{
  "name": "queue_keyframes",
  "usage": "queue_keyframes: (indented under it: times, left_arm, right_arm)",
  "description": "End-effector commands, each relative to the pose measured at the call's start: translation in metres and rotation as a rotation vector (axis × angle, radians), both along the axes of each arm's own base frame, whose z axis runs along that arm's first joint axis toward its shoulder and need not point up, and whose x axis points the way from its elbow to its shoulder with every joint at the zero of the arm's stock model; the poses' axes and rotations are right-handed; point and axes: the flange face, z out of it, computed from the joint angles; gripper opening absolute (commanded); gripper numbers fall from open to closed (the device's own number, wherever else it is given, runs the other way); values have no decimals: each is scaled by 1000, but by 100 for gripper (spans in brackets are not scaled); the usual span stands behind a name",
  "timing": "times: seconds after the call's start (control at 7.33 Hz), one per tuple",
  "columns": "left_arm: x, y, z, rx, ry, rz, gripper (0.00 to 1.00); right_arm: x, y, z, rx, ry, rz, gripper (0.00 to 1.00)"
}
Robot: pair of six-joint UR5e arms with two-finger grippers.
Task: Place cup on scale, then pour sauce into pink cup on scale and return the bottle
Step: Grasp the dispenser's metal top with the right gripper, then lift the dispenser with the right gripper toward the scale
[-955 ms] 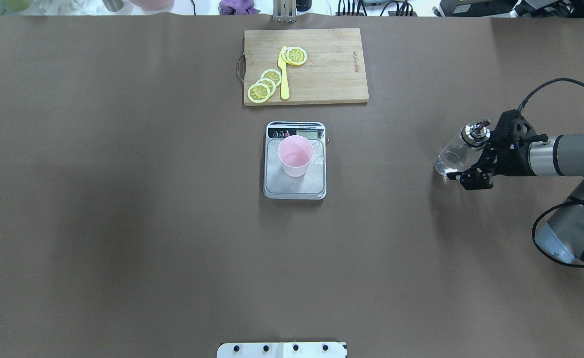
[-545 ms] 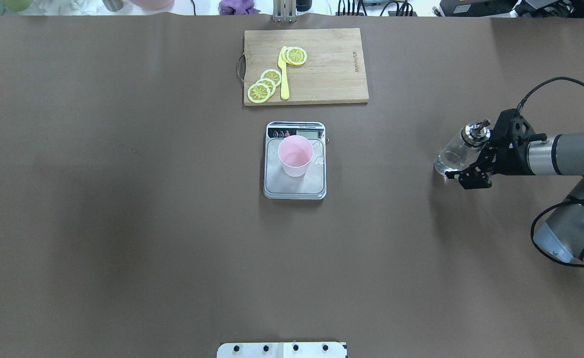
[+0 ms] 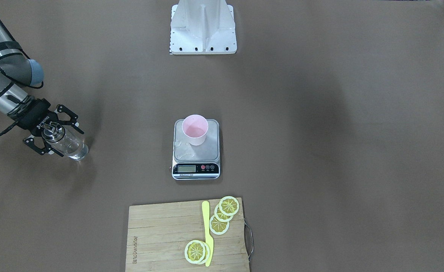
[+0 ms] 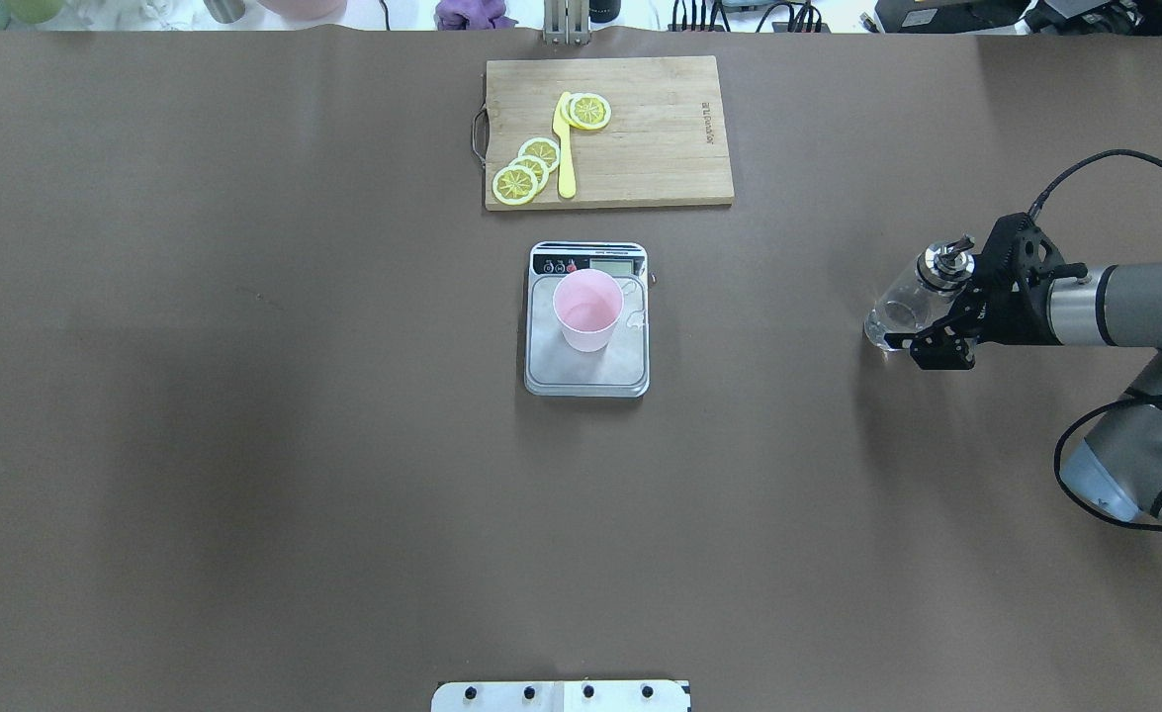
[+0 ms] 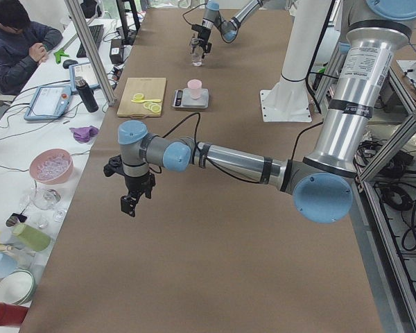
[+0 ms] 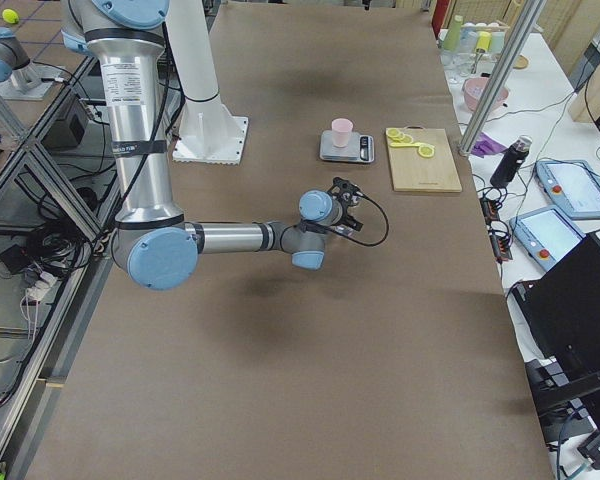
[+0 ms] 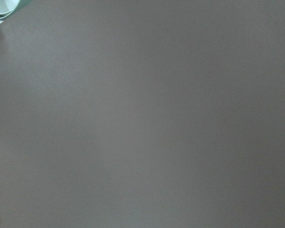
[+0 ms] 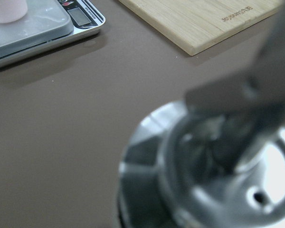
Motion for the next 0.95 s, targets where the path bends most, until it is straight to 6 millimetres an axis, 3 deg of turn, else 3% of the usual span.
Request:
queue_keyframes:
  times: [0.0,0.14,0.27,0.82]
  left_arm:
    - [0,0,0,2,0,0,99]
    - [0,0,0,1,0,-1,99]
    - [0,0,1,0,-1,0,99]
    - [-2,5,10,-29,-3,-4,99]
  right_arm:
    - [0,-2,-1,0,-2,5,26]
    - [2,-2,-2,1,-3,8,8]
    - [4,-6,-5,3,-5,15,0]
    - [13,-17,-7,-25,12,28,0]
